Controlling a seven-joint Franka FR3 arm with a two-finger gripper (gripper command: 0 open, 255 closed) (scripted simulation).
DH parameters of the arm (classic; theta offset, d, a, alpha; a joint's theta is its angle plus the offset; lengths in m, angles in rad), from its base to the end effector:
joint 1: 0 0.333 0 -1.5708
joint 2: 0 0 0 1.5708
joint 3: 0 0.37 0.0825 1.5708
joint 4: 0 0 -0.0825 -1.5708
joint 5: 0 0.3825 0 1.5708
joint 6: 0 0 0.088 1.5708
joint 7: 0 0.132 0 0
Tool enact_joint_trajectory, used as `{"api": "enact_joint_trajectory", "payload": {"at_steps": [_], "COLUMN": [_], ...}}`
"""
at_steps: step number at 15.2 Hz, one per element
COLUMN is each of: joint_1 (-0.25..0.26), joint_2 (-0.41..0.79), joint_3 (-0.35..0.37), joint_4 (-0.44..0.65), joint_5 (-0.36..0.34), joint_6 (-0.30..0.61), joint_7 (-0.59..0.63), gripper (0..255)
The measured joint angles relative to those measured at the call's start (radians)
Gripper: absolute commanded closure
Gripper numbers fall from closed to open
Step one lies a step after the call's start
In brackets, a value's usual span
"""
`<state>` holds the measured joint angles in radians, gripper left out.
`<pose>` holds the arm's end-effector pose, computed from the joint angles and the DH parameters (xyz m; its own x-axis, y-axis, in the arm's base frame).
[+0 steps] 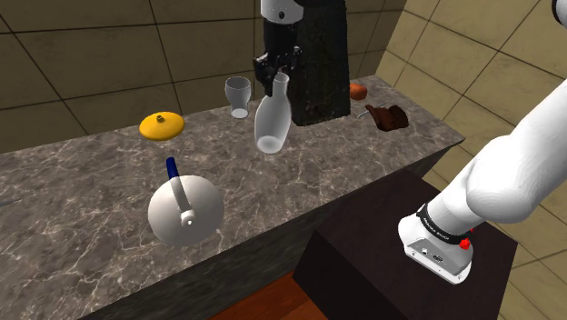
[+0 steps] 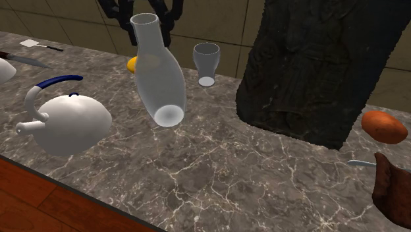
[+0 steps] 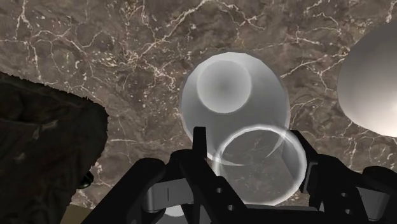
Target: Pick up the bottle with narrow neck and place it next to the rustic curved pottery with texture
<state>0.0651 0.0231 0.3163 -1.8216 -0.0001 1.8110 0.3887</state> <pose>0.5248 0.2088 0.5427 0.9994 -0.0073 -0.0328 -0.0071 -1.0000 0.0058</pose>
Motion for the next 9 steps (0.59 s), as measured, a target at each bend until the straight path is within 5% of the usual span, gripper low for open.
{"api": "enact_joint_trajectory", "payload": {"at_steps": [9], "joint_1": [0.002], "joint_2": [0.001], "joint_3": [0.002], "joint_4": [0.121], "joint_5": [0.0], "joint_6": [-0.12], "joint_7": [0.003], "gripper": [255]}}
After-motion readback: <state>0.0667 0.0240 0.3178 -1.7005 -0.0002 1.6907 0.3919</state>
